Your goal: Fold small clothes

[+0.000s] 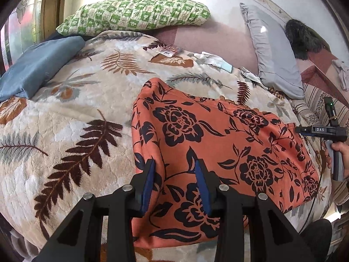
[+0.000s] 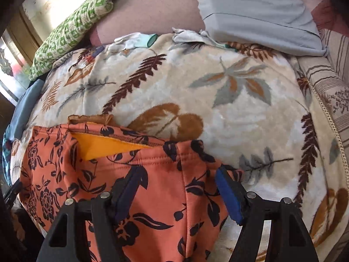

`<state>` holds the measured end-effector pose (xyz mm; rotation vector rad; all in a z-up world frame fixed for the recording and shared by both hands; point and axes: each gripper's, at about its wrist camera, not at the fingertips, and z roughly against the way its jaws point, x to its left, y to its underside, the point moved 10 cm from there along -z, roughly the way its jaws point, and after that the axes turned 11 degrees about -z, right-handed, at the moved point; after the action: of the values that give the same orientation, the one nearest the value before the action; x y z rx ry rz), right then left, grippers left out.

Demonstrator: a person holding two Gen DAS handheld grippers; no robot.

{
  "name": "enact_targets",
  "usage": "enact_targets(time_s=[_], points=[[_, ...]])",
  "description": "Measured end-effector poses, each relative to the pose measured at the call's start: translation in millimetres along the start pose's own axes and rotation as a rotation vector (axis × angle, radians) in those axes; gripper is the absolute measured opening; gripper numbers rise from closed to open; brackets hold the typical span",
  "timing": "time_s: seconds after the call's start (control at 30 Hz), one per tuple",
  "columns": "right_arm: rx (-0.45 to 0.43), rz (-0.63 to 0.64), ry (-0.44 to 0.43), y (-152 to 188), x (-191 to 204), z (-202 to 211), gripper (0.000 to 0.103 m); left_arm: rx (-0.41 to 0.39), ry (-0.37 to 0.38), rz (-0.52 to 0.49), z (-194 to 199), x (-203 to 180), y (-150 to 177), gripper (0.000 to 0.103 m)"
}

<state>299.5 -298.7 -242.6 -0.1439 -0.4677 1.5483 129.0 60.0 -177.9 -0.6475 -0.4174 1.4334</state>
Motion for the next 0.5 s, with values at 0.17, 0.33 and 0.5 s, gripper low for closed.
enact_targets(time_s=[0.17,0.33,0.5], points=[[0.026,0.106,0.139,14.7,8.3,-27.1,0.022,-0.004,-0.015,-0.016,8.6,-1.5,-3.0,0.038],[-0.086,0.016,0.258,1.3,-32.0,7.4,0.012,-0.002,-0.017,-0.039,10.7,-7.0,-3.5,0.038],[-0.093,-0.181,0.075,13.6,-57.6,16.0,0.013,0.011,-0.006,-0.047,5.3,-14.7,-3.1,0.039]])
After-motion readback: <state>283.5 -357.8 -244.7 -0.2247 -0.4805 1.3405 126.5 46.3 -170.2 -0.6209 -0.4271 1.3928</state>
